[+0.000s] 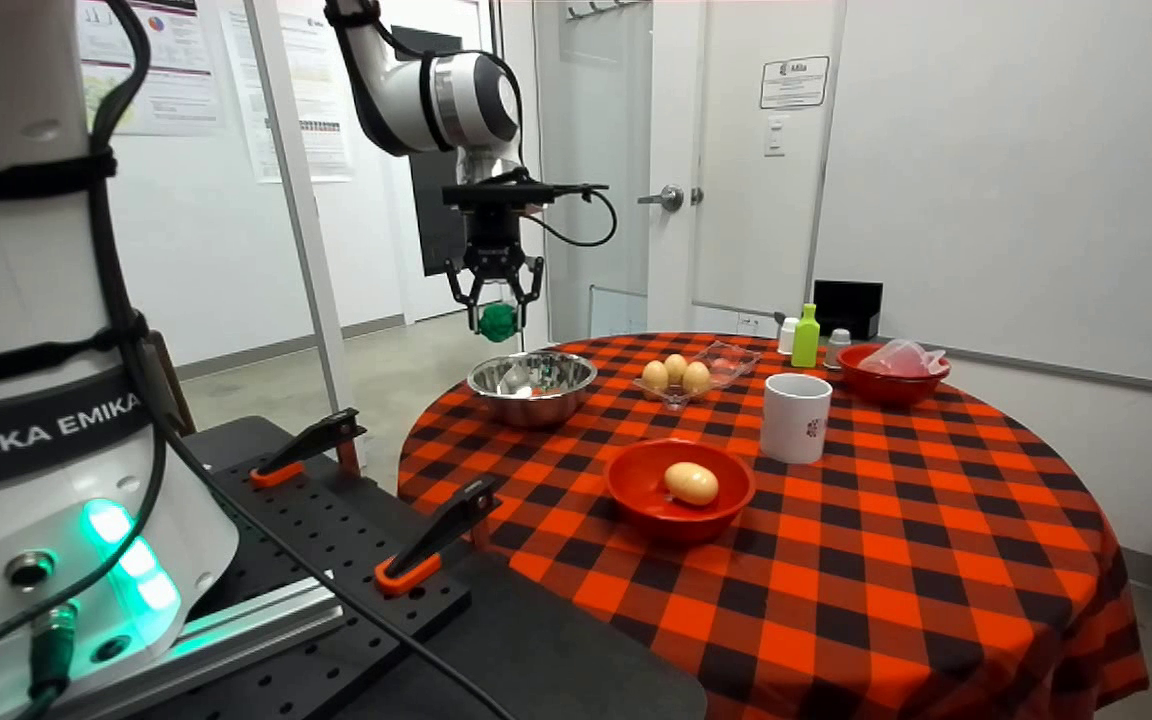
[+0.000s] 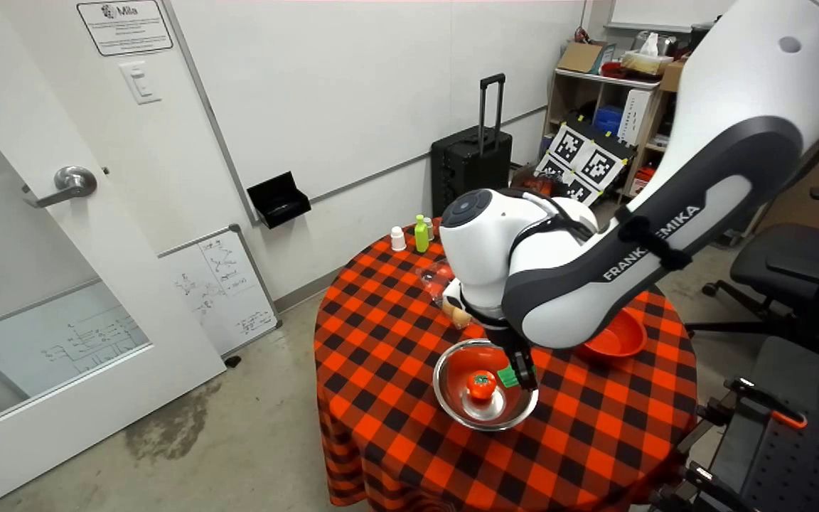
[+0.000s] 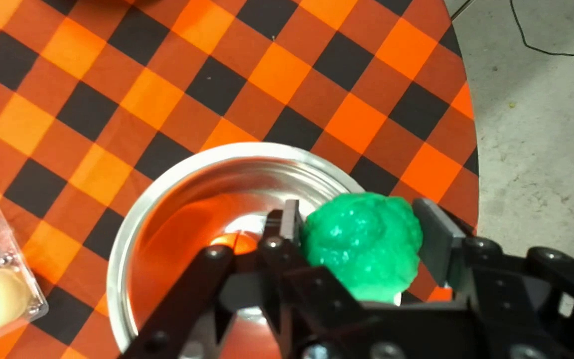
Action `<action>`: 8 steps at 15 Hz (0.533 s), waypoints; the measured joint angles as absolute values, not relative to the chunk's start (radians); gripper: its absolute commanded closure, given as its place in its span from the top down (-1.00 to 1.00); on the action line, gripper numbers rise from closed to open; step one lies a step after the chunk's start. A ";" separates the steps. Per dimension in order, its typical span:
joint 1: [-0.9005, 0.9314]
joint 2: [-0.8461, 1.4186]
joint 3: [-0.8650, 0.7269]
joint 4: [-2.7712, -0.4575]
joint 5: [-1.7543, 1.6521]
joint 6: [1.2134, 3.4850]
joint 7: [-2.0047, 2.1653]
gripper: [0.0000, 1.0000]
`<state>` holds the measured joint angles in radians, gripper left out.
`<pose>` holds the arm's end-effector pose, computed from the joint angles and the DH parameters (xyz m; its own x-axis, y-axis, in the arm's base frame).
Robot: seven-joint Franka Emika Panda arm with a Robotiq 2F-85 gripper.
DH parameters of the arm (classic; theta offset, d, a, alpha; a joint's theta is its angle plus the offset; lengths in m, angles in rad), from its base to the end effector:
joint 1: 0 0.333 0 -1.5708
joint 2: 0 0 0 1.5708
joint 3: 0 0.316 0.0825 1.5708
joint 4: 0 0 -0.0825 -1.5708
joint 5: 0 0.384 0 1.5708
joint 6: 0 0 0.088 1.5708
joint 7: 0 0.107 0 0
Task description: Pick up the plastic vegetable and put it in the silver bowl
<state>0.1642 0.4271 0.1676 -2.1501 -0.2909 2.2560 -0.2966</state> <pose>0.5052 0.1687 0.1801 0.6276 0.7080 -0.3238 0.7467 -0.6651 -0.0068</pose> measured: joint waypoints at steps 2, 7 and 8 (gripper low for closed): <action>0.176 0.494 0.168 -2.097 -0.291 2.258 -0.294 -0.35; 0.217 0.633 0.159 -1.975 -0.291 2.283 -0.212 -0.35; 0.225 0.656 0.154 -1.952 -0.291 2.287 -0.192 -0.35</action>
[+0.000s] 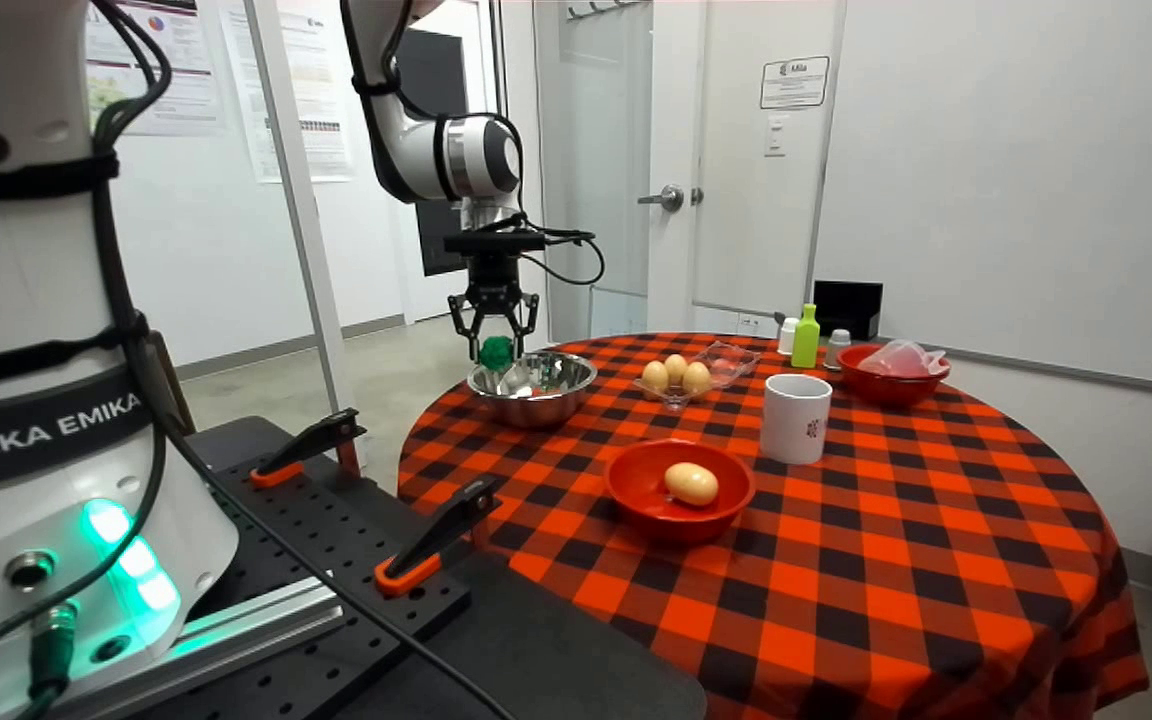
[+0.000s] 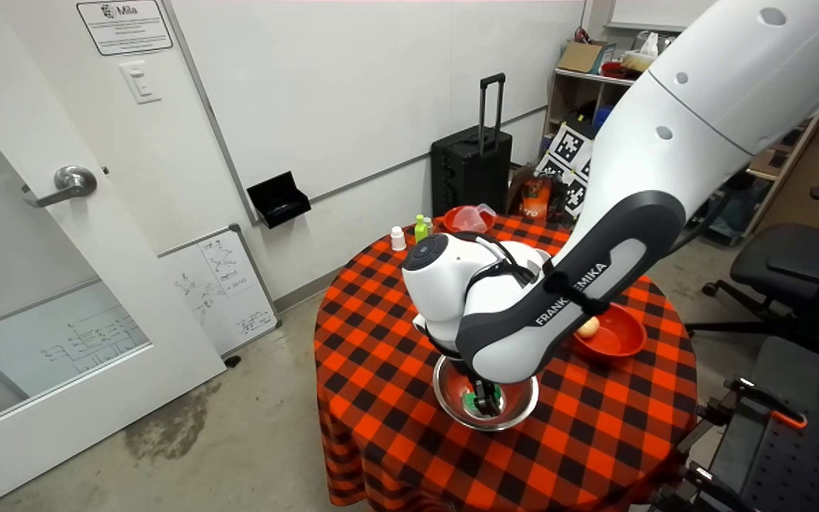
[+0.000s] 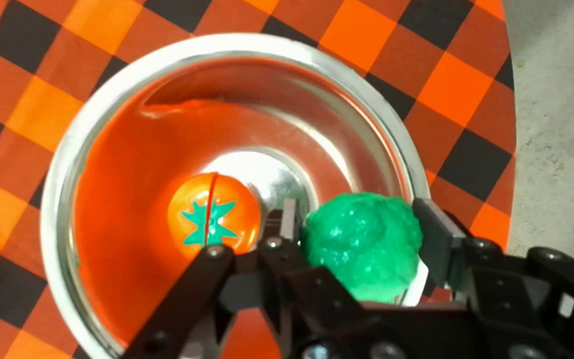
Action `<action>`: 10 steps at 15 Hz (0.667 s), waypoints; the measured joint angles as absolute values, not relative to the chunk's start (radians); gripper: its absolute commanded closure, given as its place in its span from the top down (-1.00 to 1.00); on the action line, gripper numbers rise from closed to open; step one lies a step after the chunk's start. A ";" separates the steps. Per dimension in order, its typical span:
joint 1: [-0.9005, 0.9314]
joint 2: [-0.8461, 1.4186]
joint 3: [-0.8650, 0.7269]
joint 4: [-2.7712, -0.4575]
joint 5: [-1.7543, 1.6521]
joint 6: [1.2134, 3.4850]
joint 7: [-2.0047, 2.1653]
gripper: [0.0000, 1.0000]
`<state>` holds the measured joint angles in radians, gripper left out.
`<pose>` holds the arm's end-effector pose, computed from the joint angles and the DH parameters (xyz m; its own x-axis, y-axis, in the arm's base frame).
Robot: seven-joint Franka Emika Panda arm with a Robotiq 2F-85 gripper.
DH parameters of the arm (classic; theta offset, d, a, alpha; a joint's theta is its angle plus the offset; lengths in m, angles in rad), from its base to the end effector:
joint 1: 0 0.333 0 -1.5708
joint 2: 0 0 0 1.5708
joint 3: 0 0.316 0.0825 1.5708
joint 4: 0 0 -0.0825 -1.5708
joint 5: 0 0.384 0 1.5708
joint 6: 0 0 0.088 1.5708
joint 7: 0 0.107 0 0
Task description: Pick up the plastic vegetable and put it in the silver bowl
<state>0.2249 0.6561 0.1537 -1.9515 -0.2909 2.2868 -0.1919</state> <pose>0.5375 0.2087 0.1193 0.6763 0.6681 -0.3104 0.7023 -0.7118 -0.0020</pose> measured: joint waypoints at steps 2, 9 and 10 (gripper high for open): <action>0.241 0.694 0.140 -1.911 -0.291 2.290 -0.152 -0.35; 0.270 0.767 0.083 -1.819 -0.291 2.289 -0.055 -0.35; 0.271 0.773 0.079 -1.813 -0.291 2.288 -0.047 -0.35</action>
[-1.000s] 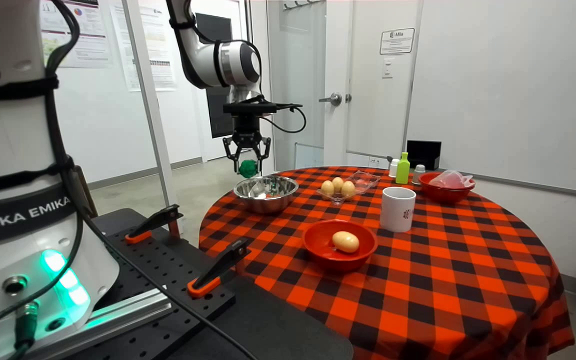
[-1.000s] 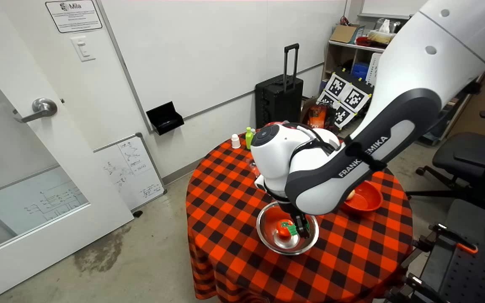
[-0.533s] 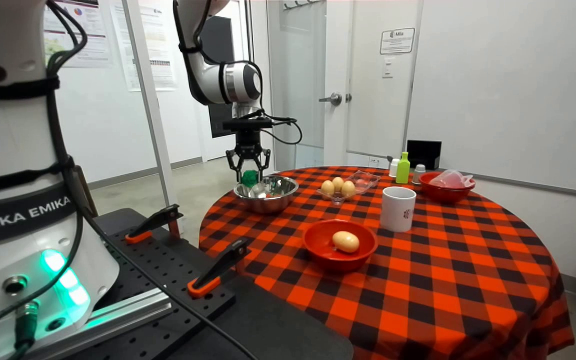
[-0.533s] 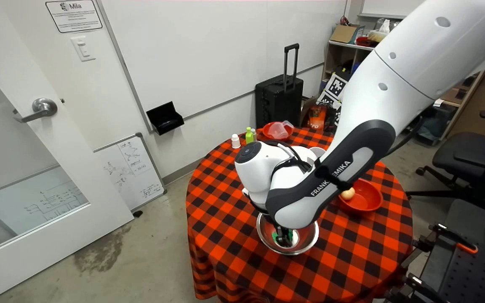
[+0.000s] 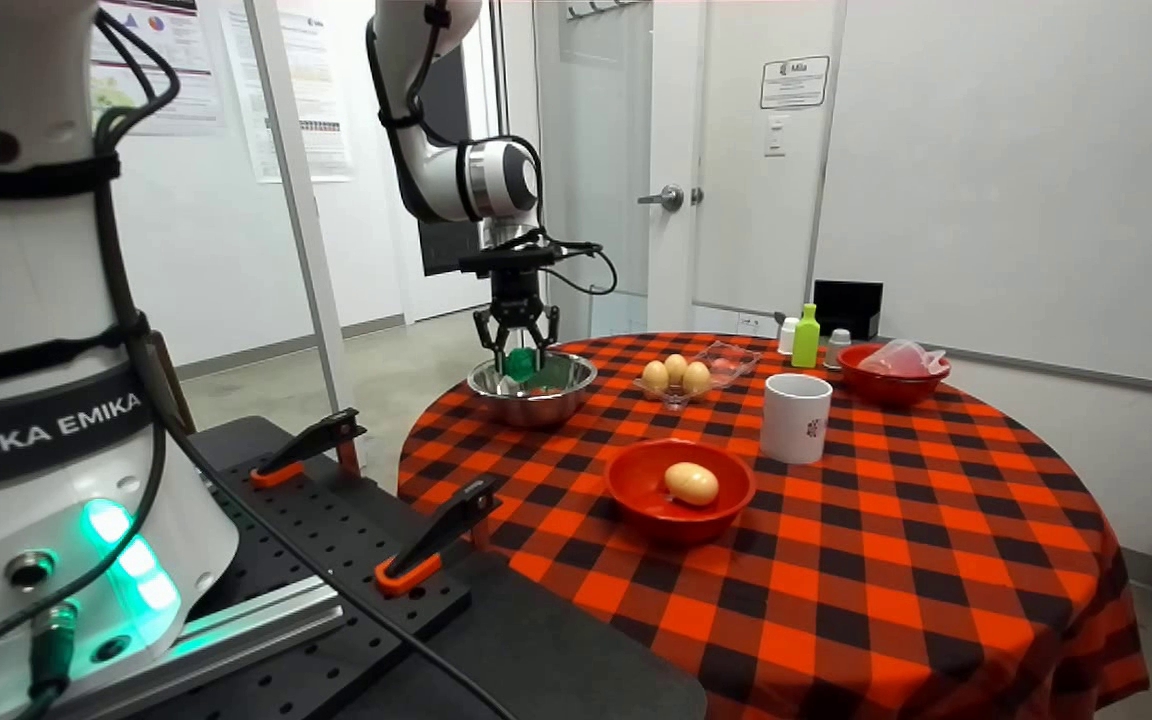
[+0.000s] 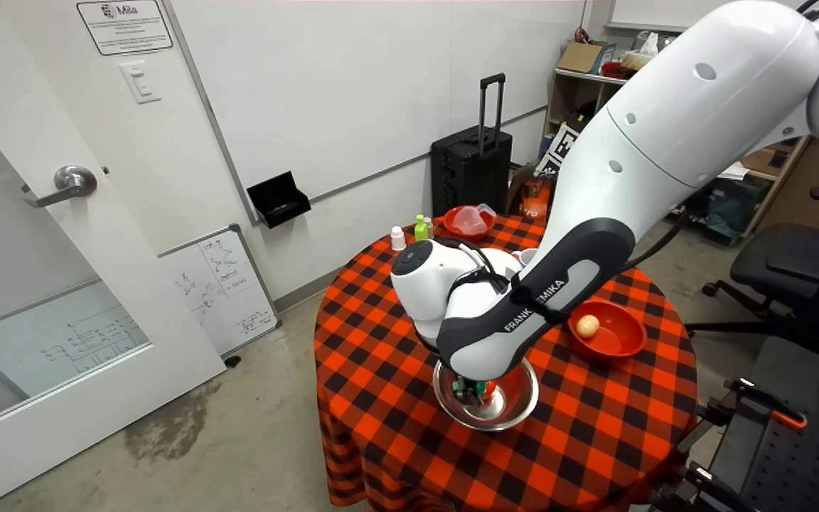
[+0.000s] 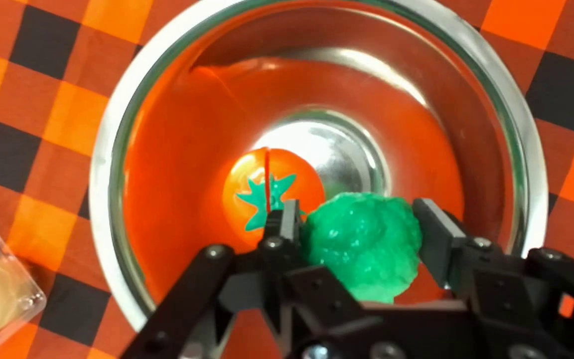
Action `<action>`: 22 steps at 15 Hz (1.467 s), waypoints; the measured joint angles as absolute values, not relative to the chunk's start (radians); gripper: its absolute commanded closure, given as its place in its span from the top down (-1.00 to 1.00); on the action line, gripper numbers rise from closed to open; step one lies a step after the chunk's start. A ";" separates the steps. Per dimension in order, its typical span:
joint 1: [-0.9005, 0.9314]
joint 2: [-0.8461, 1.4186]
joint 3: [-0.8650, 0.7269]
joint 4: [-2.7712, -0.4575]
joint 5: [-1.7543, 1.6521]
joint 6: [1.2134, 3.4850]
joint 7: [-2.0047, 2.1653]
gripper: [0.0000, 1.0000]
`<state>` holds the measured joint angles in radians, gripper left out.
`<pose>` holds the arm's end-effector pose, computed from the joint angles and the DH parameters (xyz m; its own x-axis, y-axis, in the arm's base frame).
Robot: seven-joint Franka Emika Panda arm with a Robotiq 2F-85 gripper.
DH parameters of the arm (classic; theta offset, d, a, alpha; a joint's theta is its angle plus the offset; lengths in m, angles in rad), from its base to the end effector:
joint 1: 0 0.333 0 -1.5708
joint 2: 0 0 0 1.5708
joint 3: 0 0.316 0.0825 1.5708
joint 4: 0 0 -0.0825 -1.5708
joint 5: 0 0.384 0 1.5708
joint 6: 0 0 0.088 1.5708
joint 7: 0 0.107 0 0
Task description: Pick up the plastic vegetable and put it in the silver bowl
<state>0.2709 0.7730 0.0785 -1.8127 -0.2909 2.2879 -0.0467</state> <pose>0.5721 0.2011 0.0923 0.7915 0.5324 -0.3001 0.5781 -0.8115 0.0851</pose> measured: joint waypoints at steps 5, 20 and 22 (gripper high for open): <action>0.271 0.805 0.074 -1.782 -0.291 2.277 -0.022 0.88; 0.289 0.760 0.053 -1.800 -0.291 2.276 0.079 1.00; 0.294 0.704 0.050 -1.844 -0.291 2.276 0.100 1.00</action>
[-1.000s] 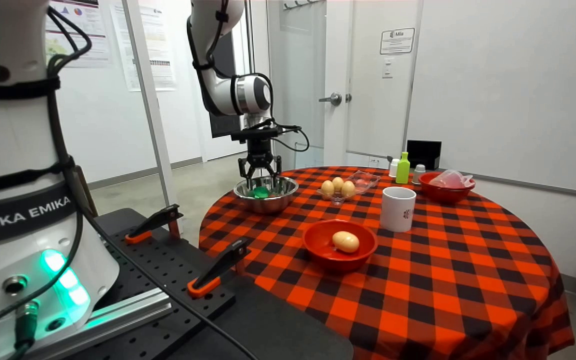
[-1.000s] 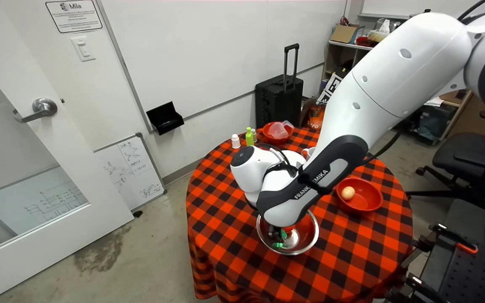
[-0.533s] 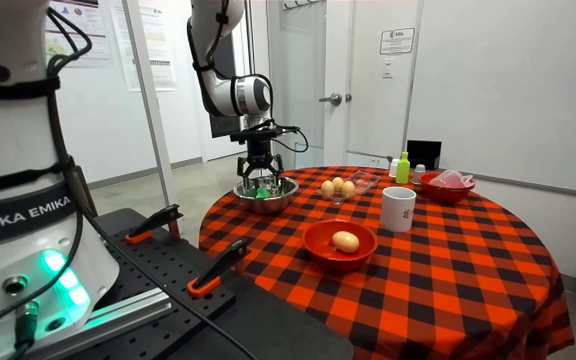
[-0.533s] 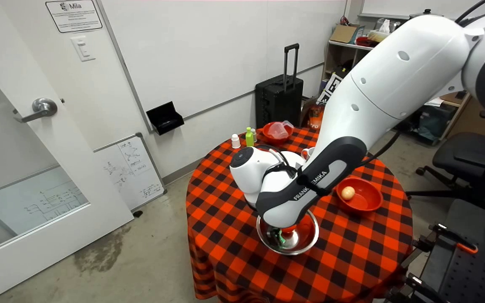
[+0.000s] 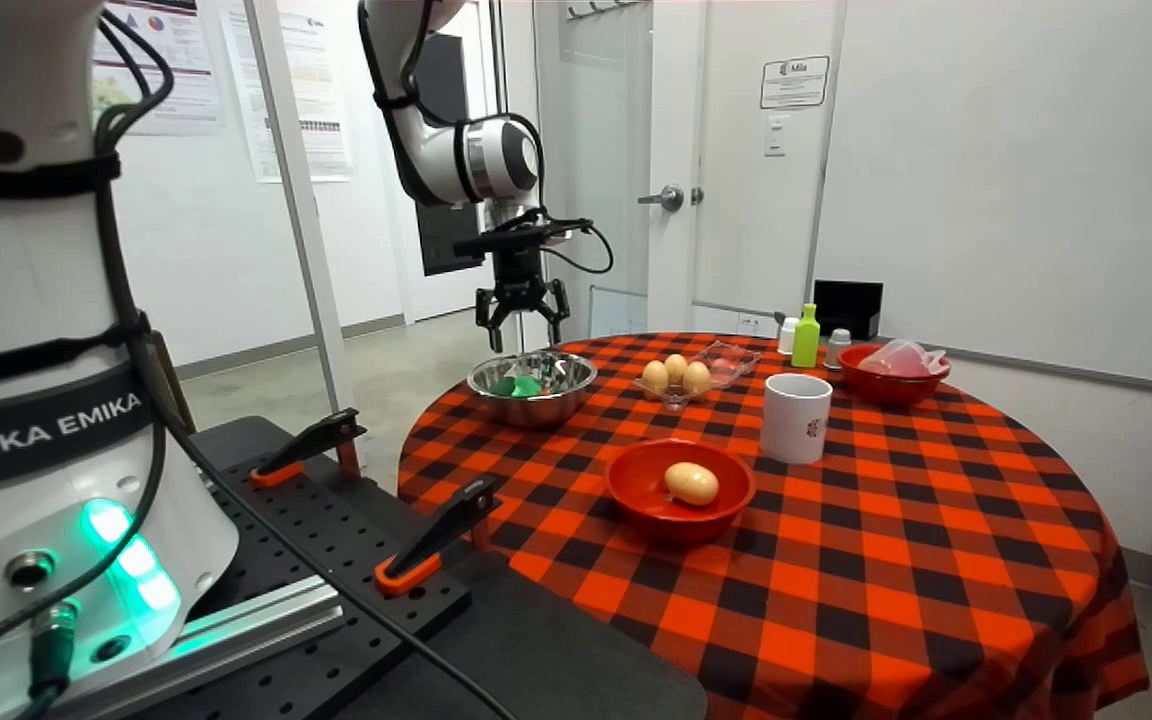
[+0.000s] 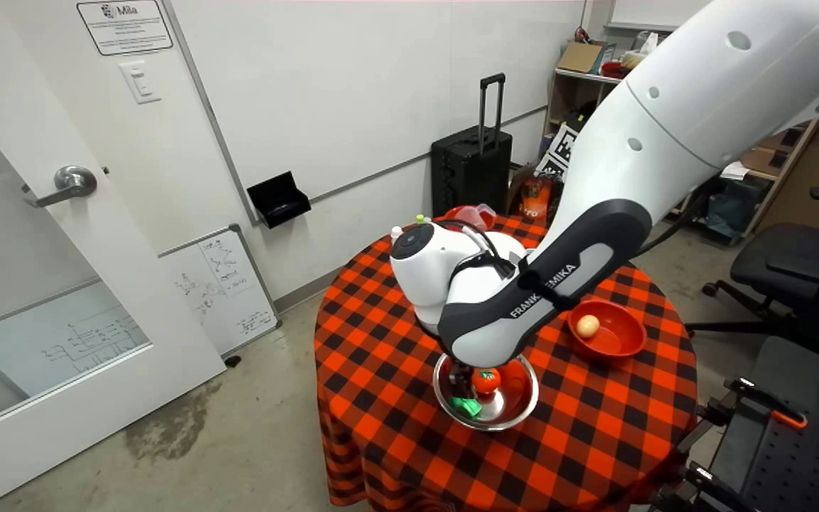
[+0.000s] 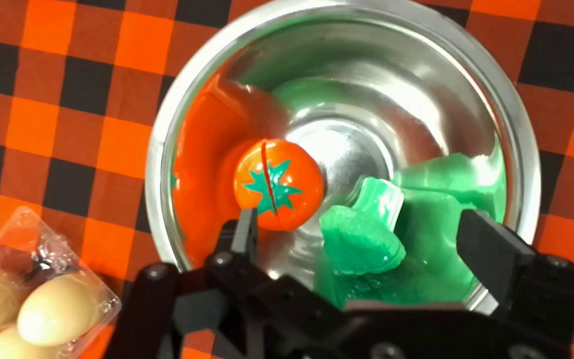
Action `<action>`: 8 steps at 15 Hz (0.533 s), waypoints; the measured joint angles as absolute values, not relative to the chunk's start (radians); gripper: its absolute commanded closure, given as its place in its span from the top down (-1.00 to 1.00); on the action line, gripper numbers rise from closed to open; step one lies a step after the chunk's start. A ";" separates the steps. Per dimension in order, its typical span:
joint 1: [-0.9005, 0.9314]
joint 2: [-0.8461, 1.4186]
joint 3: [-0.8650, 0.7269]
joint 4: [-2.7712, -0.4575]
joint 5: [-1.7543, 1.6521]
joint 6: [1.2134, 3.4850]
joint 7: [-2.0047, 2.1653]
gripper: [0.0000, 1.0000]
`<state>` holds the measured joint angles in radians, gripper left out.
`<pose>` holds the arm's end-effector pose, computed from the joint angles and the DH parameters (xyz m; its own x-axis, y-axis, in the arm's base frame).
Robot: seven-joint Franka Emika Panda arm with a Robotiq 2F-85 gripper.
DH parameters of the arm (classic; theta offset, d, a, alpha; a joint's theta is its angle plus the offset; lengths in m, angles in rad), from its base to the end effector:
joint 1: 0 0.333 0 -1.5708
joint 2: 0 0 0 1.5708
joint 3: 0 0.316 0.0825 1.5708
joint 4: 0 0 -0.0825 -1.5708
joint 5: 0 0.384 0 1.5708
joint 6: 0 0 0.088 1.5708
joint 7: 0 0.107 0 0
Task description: Pick up the plastic vegetable and put it in the silver bowl
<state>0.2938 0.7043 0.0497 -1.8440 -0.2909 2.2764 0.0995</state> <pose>0.5745 0.1977 0.1223 0.8754 0.4056 -0.2628 0.4535 -0.8774 0.1565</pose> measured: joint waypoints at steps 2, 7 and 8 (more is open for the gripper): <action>0.296 0.644 0.050 -1.896 -0.291 2.274 0.111 1.00; 0.294 0.608 0.051 -1.932 -0.291 2.272 0.112 1.00; 0.294 0.610 0.051 -1.932 -0.291 2.272 0.112 1.00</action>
